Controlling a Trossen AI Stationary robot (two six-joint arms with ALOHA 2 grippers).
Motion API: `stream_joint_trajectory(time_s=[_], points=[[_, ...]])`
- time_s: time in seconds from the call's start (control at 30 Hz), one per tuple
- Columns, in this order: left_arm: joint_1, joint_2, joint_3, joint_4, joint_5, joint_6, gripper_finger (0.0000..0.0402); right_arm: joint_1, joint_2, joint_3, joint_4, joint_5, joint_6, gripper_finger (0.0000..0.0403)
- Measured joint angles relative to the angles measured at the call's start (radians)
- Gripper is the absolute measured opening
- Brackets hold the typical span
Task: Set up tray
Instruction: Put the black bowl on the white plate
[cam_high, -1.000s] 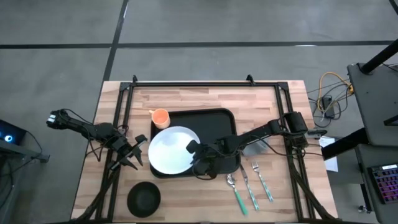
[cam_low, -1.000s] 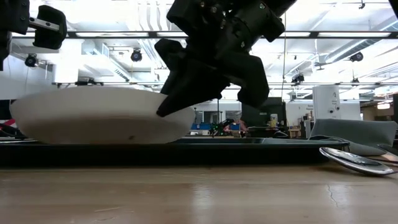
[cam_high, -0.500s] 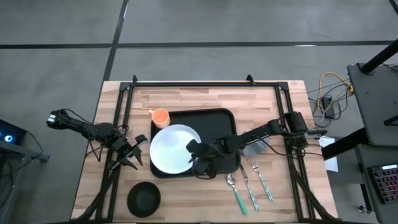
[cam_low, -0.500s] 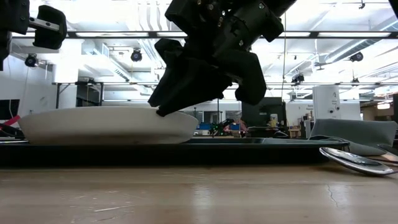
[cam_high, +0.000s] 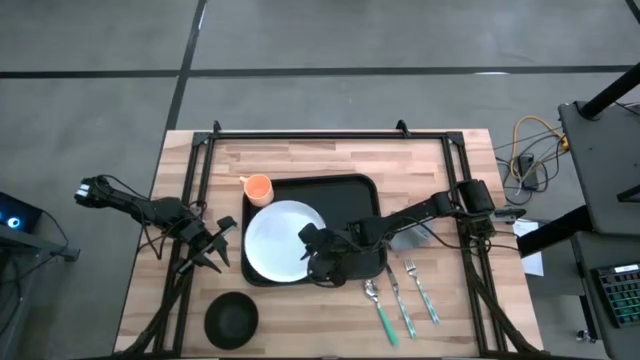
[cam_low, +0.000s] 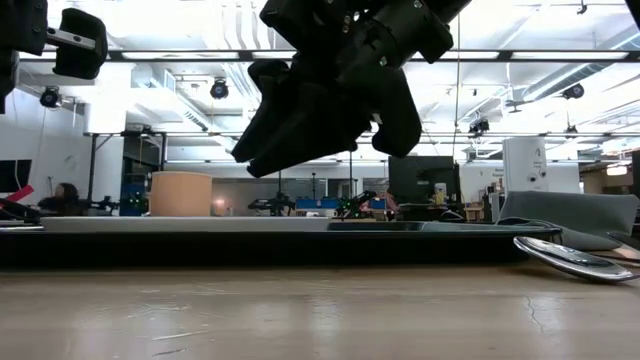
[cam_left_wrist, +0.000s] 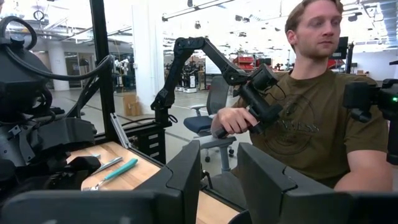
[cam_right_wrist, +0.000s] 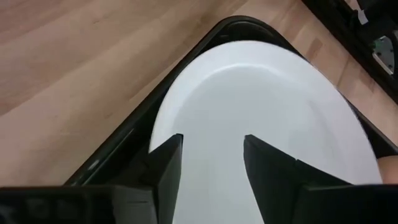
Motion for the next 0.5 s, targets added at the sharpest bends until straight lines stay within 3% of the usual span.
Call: stream_joint_trajectory(time_s=[0.5], points=[[0.000, 0.000, 0.000, 0.000, 0.000, 0.000, 0.0089, 0.000, -0.002, 0.000, -0.004, 0.002, -0.004, 0.0163]])
